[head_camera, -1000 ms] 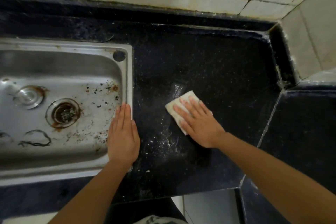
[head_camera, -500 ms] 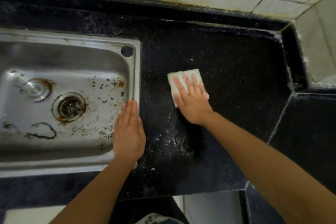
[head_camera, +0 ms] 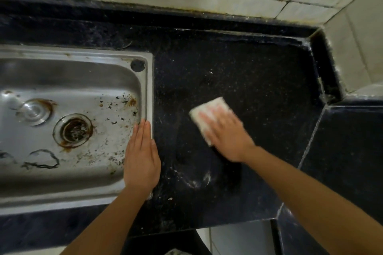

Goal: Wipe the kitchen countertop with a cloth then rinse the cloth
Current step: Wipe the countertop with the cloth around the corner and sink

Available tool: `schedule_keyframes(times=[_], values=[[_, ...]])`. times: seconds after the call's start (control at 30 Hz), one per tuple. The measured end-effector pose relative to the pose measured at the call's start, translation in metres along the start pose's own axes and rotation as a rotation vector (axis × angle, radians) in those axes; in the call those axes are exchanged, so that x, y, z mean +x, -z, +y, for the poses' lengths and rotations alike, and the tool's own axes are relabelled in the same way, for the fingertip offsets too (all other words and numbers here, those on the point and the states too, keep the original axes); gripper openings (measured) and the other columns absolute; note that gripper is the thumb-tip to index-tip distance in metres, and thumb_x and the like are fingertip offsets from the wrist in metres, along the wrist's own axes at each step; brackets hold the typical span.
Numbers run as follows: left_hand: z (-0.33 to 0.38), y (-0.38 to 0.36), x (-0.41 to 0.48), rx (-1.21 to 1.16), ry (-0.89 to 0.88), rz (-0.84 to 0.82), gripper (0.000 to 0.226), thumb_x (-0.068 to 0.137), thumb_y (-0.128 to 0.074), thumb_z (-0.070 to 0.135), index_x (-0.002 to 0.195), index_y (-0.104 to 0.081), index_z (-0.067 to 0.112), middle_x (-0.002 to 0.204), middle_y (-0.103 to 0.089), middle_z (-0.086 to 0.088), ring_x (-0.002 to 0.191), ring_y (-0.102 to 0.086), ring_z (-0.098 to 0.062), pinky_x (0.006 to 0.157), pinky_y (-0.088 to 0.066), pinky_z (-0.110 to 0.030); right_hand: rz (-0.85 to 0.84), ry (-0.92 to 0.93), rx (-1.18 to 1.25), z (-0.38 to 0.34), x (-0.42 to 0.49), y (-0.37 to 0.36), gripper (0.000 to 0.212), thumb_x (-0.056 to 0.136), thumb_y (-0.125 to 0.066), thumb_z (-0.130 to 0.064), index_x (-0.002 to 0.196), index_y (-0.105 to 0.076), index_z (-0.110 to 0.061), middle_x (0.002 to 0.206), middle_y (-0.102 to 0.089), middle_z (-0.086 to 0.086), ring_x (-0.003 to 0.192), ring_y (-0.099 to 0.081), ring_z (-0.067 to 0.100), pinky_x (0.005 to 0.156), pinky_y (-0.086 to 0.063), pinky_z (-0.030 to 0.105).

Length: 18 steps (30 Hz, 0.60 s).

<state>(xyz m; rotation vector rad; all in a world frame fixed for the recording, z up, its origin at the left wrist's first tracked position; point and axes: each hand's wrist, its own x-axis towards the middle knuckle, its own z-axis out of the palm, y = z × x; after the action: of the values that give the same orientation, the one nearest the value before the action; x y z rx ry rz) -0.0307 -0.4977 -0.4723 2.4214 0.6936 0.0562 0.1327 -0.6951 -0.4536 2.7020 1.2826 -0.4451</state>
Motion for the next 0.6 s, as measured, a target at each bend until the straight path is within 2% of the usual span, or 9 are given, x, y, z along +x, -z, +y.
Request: schedule_keyframes(times=[0.07, 0.13, 0.23, 0.33, 0.5, 0.6], values=[[0.000, 0.000, 0.000, 0.002, 0.001, -0.001, 0.053, 0.101, -0.013, 0.033, 0.150, -0.016, 0.014, 0.157, -0.018, 0.000, 0.146, -0.010, -0.011, 0.119, -0.015, -0.038, -0.008, -0.321, 0.144, 0.025, 0.025, 0.011, 0.062, 0.095, -0.003, -0.049, 0.153, 0.005, -0.028, 0.162, -0.001, 0.005, 0.149, 0.004, 0.026, 0.117, 0.006, 0.040], [-0.001, 0.000, 0.000, 0.007, -0.002, 0.000, 0.053, 0.101, -0.015, 0.032, 0.150, -0.017, 0.013, 0.157, -0.018, 0.000, 0.146, -0.010, -0.012, 0.119, -0.017, -0.039, -0.034, -0.547, 0.324, 0.049, 0.051, 0.026, 0.057, 0.100, -0.008, -0.048, 0.153, 0.006, -0.032, 0.162, 0.011, 0.000, 0.147, 0.015, 0.022, 0.117, 0.011, 0.040], [-0.002, -0.002, 0.001, 0.026, 0.001, -0.009, 0.053, 0.101, -0.014, 0.033, 0.151, -0.014, 0.016, 0.157, -0.015, 0.002, 0.146, -0.006, -0.010, 0.119, -0.016, -0.038, -0.054, -0.682, 0.411, 0.067, 0.090, 0.045, 0.057, 0.101, -0.010, -0.048, 0.153, 0.009, -0.034, 0.161, 0.018, 0.001, 0.146, 0.022, 0.023, 0.117, 0.014, 0.042], [-0.002, -0.002, 0.001, 0.017, 0.002, -0.012, 0.052, 0.101, -0.013, 0.034, 0.151, -0.012, 0.019, 0.157, -0.012, 0.005, 0.146, -0.004, -0.008, 0.119, -0.014, -0.036, -0.061, -0.613, 0.381, 0.063, 0.117, 0.052, 0.056, 0.101, -0.010, -0.048, 0.152, 0.008, -0.036, 0.160, 0.019, 0.002, 0.145, 0.023, 0.024, 0.117, 0.015, 0.043], [-0.003, -0.002, 0.001, 0.001, -0.010, -0.003, 0.052, 0.101, -0.015, 0.033, 0.150, -0.015, 0.017, 0.156, -0.013, 0.006, 0.146, -0.007, -0.008, 0.119, -0.014, -0.035, -0.117, -0.242, 0.227, 0.021, 0.110, 0.052, 0.054, 0.102, -0.013, -0.046, 0.152, 0.006, -0.038, 0.160, 0.017, 0.002, 0.145, 0.022, 0.024, 0.116, 0.015, 0.041], [-0.002, -0.002, 0.001, -0.003, -0.023, 0.004, 0.053, 0.100, -0.014, 0.035, 0.150, -0.016, 0.017, 0.156, -0.013, 0.007, 0.145, -0.008, -0.007, 0.119, -0.013, -0.033, -0.081, -0.066, 0.192, -0.023, 0.080, 0.040, 0.053, 0.103, -0.015, -0.043, 0.152, 0.006, -0.038, 0.161, 0.014, 0.002, 0.146, 0.020, 0.025, 0.114, 0.017, 0.040]])
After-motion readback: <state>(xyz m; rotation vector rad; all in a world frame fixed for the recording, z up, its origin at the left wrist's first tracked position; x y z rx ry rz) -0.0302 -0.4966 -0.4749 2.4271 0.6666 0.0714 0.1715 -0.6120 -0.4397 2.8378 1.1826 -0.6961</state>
